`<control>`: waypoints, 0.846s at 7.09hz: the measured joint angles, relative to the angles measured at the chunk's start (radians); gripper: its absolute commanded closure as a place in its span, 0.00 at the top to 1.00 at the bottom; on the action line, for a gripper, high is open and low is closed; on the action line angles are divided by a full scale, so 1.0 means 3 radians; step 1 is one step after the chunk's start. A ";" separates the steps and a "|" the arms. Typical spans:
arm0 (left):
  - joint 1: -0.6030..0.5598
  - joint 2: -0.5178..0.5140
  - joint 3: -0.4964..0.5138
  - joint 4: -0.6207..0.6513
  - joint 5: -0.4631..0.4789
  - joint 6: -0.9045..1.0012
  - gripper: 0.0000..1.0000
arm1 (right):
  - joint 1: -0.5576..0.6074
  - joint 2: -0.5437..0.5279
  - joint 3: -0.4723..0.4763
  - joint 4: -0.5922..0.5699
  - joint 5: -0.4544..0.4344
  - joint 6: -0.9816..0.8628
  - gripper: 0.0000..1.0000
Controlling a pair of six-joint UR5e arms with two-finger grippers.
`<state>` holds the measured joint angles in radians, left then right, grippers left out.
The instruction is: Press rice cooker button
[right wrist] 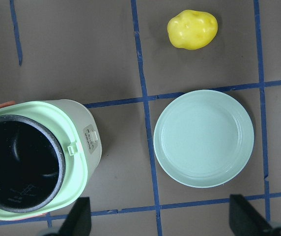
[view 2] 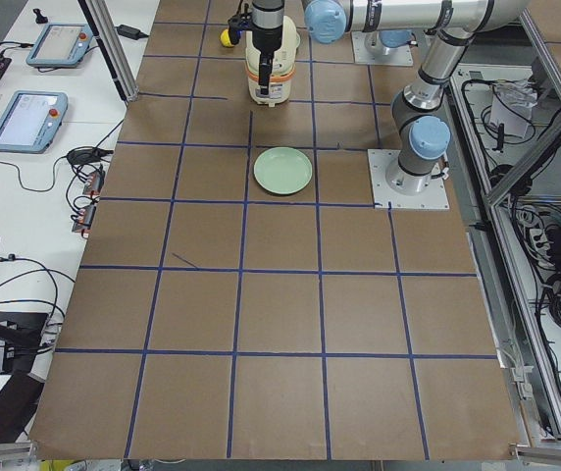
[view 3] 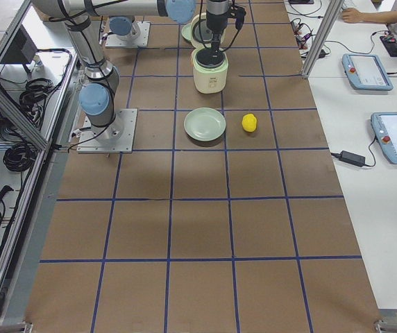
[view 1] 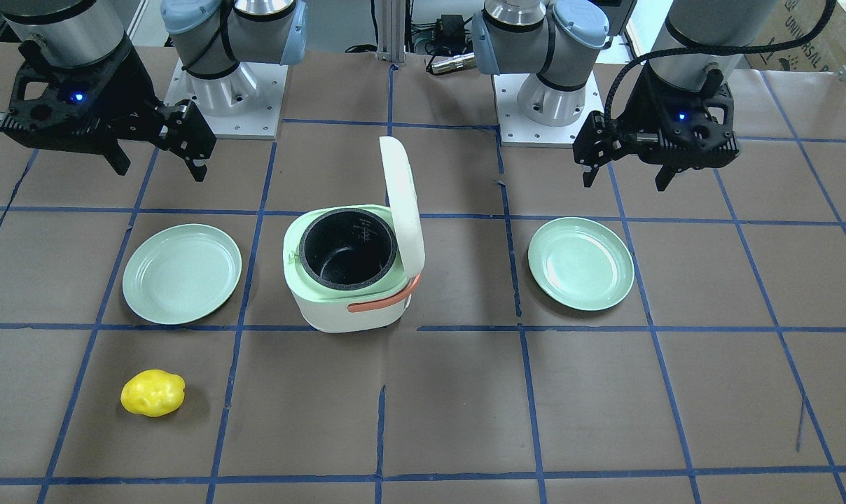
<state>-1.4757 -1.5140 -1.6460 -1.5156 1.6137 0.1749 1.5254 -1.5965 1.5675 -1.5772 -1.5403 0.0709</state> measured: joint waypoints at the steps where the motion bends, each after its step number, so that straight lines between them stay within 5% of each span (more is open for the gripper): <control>1: 0.0000 0.0000 0.0000 0.0000 0.0000 0.0000 1.00 | 0.0000 0.0009 -0.0016 0.0005 -0.0002 0.0050 1.00; 6: 0.0000 0.0001 0.0000 0.0000 0.0000 0.0000 1.00 | 0.0013 0.0069 -0.0141 0.0060 -0.0009 0.0110 1.00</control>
<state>-1.4757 -1.5138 -1.6459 -1.5156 1.6138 0.1749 1.5293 -1.5758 1.5251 -1.5594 -1.5431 0.1039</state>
